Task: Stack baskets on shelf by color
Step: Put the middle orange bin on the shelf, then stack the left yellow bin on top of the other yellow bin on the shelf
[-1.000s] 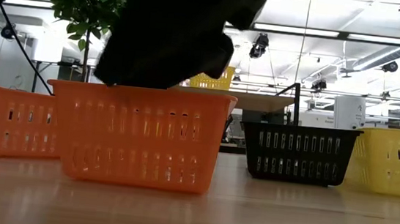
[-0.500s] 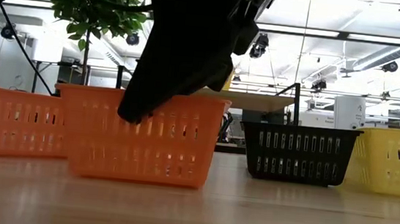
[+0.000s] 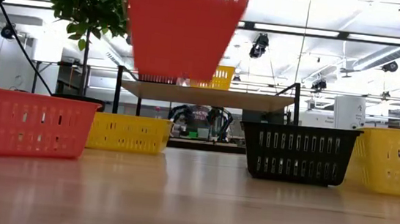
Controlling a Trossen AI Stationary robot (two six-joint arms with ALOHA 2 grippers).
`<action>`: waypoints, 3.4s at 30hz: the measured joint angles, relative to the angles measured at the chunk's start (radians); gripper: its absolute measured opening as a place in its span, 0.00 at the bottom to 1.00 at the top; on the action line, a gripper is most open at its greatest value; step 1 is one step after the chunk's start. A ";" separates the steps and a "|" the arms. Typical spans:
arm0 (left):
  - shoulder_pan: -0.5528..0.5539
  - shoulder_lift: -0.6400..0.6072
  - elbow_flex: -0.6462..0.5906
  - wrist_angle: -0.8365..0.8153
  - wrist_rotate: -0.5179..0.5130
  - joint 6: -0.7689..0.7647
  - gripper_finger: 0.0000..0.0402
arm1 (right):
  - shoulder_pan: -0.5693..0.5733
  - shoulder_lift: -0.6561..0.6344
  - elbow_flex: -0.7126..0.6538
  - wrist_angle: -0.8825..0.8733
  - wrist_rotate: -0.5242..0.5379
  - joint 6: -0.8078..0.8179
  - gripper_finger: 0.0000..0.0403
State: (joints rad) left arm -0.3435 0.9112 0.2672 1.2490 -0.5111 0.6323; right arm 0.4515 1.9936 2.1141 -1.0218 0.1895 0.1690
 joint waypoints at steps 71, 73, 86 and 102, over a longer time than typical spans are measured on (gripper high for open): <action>-0.008 -0.010 0.002 0.000 0.002 0.003 0.03 | -0.865 -0.628 -0.788 0.219 -0.112 -0.641 0.03; -0.008 -0.010 0.002 0.000 0.002 0.003 0.03 | -0.865 -0.628 -0.788 0.221 -0.111 -0.641 0.04; -0.009 -0.010 0.002 0.000 0.002 0.003 0.03 | -0.865 -0.631 -0.782 0.207 -0.108 -0.610 0.17; -0.010 -0.010 0.002 0.000 0.002 0.002 0.03 | -0.701 -0.706 -0.637 -0.034 -0.119 -0.251 0.24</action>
State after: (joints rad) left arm -0.3534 0.9009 0.2687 1.2488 -0.5095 0.6342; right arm -0.2494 1.2874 1.4772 -1.0562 0.0700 -0.0824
